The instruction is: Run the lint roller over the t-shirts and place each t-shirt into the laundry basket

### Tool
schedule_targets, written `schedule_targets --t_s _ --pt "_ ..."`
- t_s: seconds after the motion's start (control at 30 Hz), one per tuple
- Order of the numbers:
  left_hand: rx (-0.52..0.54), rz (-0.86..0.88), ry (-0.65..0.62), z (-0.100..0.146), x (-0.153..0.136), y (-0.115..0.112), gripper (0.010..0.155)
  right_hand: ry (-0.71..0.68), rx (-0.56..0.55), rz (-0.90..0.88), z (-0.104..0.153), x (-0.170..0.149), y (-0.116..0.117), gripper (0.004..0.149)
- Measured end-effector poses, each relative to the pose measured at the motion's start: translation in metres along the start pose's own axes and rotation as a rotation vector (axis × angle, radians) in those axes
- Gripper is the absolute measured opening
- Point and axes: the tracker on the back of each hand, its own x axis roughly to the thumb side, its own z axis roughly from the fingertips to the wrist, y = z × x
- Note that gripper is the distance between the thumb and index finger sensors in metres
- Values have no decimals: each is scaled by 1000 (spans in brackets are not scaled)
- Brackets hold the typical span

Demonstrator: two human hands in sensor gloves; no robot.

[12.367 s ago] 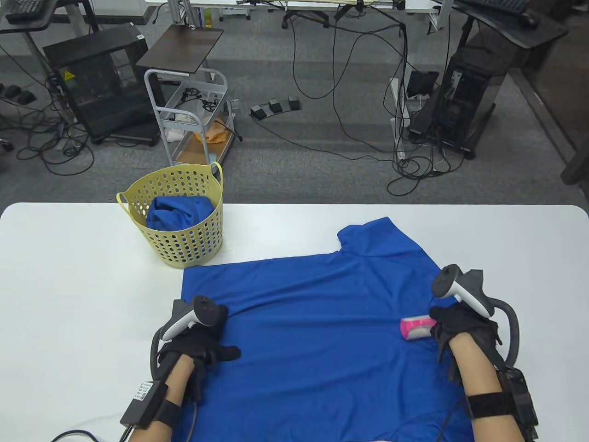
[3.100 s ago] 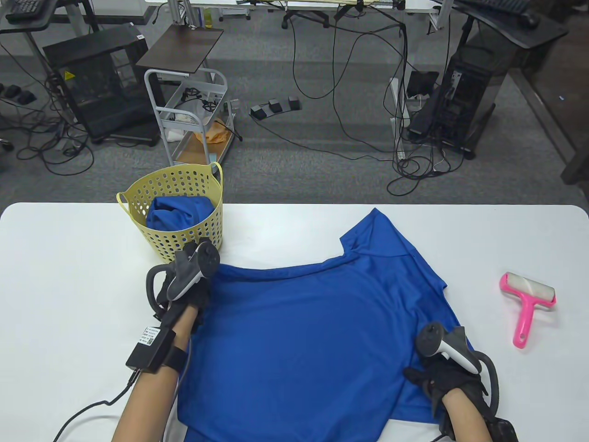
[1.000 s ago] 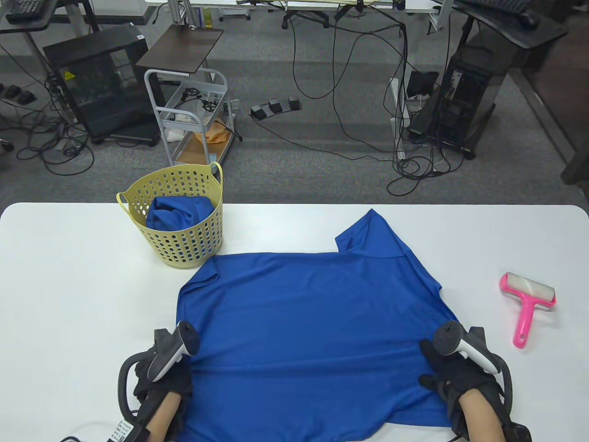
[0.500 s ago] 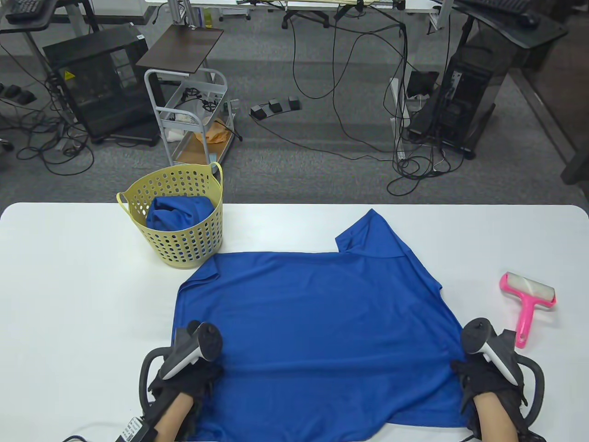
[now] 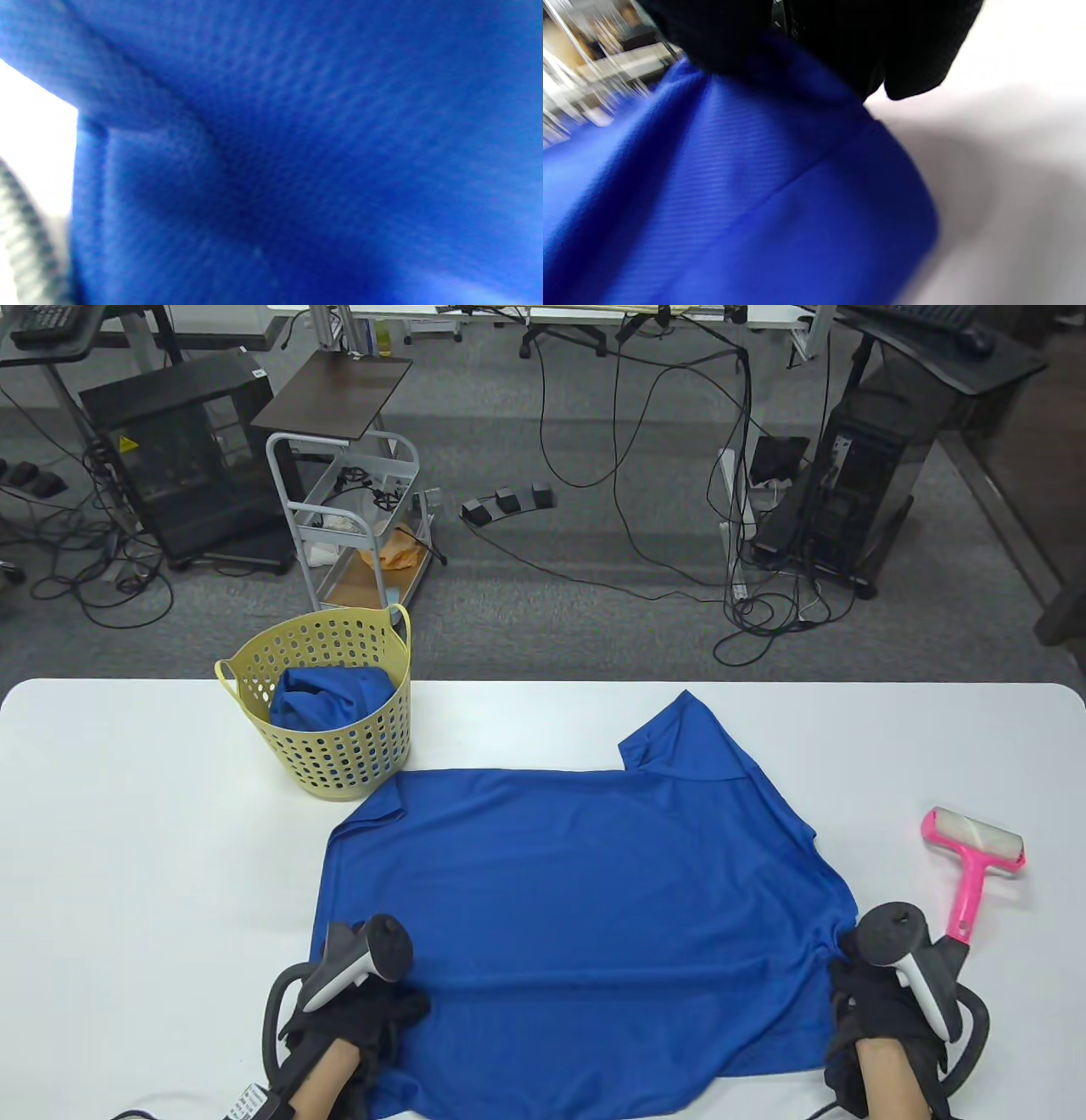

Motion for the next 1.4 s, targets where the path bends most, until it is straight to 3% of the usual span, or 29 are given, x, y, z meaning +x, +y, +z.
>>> schedule_targets --t_s 0.07,0.2,0.33,0.47,0.6,0.73,0.83,0.9,0.97,1.03,1.17,1.37,1.4 --pt "-3 2 -1 0 0 0 85 -75 -52 -162 6 6 -14 43" --pt "-12 2 -1 0 0 0 85 -238 -233 -222 18 19 -39 44" --pt "-10 4 -4 0 -1 -1 85 -224 -165 -194 24 26 -58 43" --pt "-12 6 -2 0 -1 -1 85 -41 -83 -48 19 18 -72 42" --pt "-19 5 3 0 -1 -1 85 158 -4 89 -3 -4 -55 39" --pt "-19 5 3 0 -2 -1 85 210 -12 266 -19 -21 -23 44" --pt "-19 5 2 0 -2 -1 85 324 102 492 -25 -20 -10 51" --pt "-20 5 2 0 -2 -1 85 322 45 569 -24 -9 -12 51" --pt "-21 4 2 0 -2 -1 85 224 -16 494 -20 7 -15 49" --pt "-21 3 1 0 -2 -1 85 127 12 419 -14 21 -11 45" --pt "-19 1 -2 0 -2 -1 85 -121 210 488 8 48 16 36" --pt "-21 0 -4 0 -2 -1 85 -273 386 506 24 57 50 34" --pt "-21 0 -5 -1 -1 -1 85 -308 470 558 27 58 55 35"
